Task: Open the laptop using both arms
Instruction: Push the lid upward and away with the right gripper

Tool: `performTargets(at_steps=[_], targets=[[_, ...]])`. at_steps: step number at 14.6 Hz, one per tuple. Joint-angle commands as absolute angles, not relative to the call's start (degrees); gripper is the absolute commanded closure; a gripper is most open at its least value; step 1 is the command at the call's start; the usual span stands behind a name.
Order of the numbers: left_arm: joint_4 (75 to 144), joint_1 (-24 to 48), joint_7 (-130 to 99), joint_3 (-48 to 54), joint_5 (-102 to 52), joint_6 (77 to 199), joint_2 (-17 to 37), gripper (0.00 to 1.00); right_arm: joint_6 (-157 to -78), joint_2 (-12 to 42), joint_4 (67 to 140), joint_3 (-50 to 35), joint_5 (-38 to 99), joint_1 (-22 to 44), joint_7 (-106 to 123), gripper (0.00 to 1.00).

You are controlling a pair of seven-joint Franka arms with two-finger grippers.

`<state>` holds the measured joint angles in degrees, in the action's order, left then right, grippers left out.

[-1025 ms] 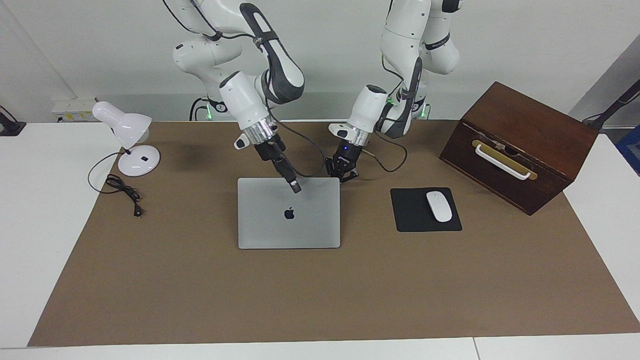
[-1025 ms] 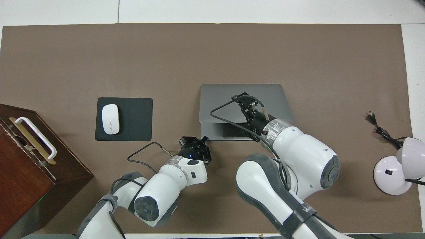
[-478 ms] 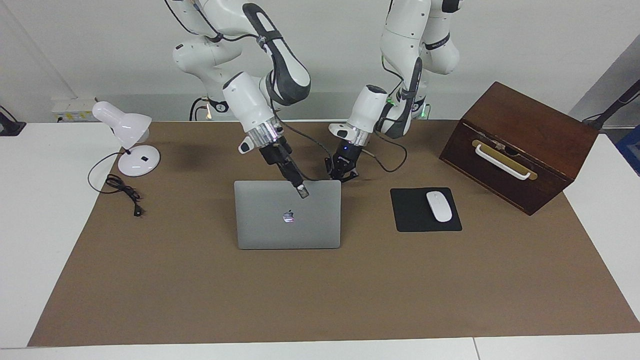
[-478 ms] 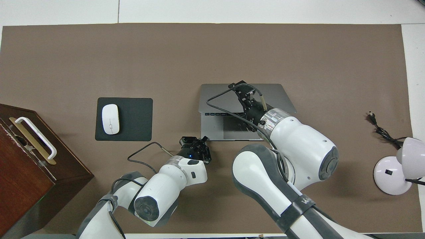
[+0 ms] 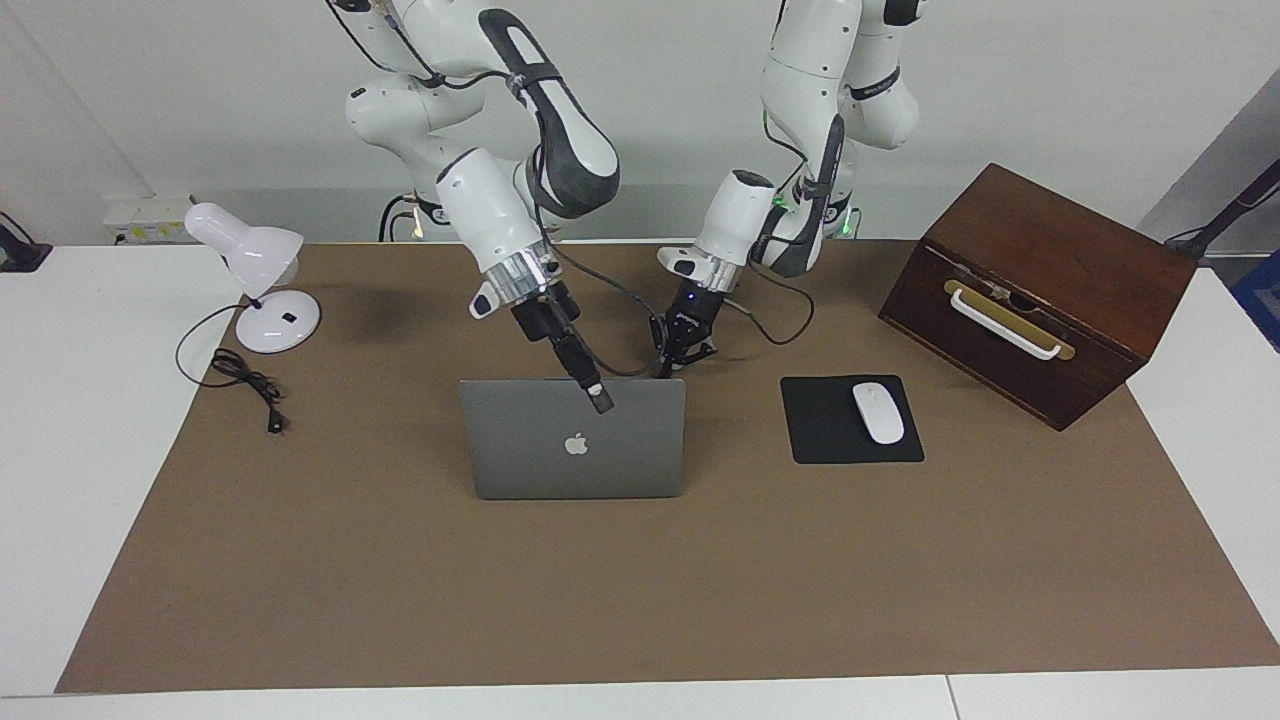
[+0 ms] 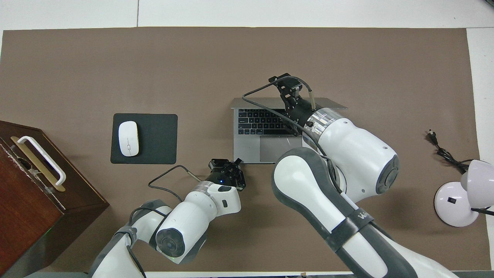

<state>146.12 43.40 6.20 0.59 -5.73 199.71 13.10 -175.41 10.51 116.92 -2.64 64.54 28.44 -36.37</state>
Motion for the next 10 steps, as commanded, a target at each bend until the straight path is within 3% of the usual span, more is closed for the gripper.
performTargets(at_steps=[1,10], targets=[[142.21,44.65,6.5,-0.26,-6.5,200.83,19.25,1.0,-176.05,13.53,113.04,-3.16,67.15,27.07,-32.78,0.0],[142.12,44.65,6.5,-0.26,-6.5,200.83,19.42,1.0,-175.96,18.8,105.74,-3.16,66.97,25.32,-31.64,0.0]])
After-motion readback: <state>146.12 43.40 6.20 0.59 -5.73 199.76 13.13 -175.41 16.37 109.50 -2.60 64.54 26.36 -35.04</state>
